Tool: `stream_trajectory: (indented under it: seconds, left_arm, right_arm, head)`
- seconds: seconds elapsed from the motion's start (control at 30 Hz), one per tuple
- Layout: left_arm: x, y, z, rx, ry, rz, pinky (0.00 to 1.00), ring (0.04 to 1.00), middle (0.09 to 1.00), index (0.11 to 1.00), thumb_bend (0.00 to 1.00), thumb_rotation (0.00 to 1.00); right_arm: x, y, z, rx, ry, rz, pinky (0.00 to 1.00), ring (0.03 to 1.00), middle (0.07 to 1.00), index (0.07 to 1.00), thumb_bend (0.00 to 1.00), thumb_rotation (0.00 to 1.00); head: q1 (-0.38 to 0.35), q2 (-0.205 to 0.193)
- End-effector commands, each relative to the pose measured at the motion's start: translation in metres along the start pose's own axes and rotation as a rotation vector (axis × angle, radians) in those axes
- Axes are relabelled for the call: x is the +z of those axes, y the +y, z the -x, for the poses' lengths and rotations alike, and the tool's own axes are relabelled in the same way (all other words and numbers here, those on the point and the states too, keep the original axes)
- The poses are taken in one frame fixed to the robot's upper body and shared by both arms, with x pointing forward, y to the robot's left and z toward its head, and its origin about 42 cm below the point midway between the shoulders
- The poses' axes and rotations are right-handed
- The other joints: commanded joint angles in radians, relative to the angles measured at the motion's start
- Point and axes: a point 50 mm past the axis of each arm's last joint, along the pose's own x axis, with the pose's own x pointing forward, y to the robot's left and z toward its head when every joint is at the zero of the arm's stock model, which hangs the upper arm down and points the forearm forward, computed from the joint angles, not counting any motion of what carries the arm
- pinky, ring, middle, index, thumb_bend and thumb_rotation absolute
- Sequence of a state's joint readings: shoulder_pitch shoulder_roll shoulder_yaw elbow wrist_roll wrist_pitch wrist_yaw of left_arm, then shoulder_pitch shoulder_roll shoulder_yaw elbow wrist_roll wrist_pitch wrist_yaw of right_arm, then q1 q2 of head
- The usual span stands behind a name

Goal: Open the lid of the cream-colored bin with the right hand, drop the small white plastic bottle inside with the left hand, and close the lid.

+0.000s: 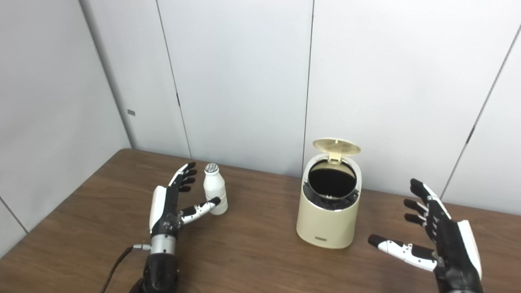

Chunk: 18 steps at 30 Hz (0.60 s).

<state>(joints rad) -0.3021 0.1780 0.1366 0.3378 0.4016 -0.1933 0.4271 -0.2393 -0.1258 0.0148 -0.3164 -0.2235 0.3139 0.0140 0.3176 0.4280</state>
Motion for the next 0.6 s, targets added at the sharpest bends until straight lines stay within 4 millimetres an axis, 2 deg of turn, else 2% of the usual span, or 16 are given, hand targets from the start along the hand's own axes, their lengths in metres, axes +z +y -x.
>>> stream_trajectory:
  seconds: [0.0, 0.43, 0.57]
  left_arm:
    - [0.003, 0.002, -0.008, 0.017, -0.037, -0.013, 0.71, 0.767, 0.804, 0.849, 0.79, 0.15]
    - [-0.005, -0.006, -0.011, 0.002, 0.011, 0.002, 0.67, 0.731, 0.747, 0.782, 0.80, 0.11]
    - [-0.007, -0.010, -0.007, -0.015, 0.046, 0.017, 0.62, 0.708, 0.743, 0.782, 0.80, 0.12]
  right_arm:
    - [0.019, -0.003, -0.003, -0.016, -0.077, -0.002, 0.74, 0.824, 0.902, 0.898, 0.70, 0.00]
    - [0.020, -0.004, -0.002, -0.027, -0.055, 0.002, 0.73, 0.819, 0.895, 0.897, 0.72, 0.00]
    - [0.018, -0.004, -0.002, -0.022, -0.056, 0.001, 0.74, 0.826, 0.898, 0.898, 0.71, 0.00]
  head:
    - [0.000, 0.002]
    - [-0.012, 0.013]
    - [-0.012, 0.013]
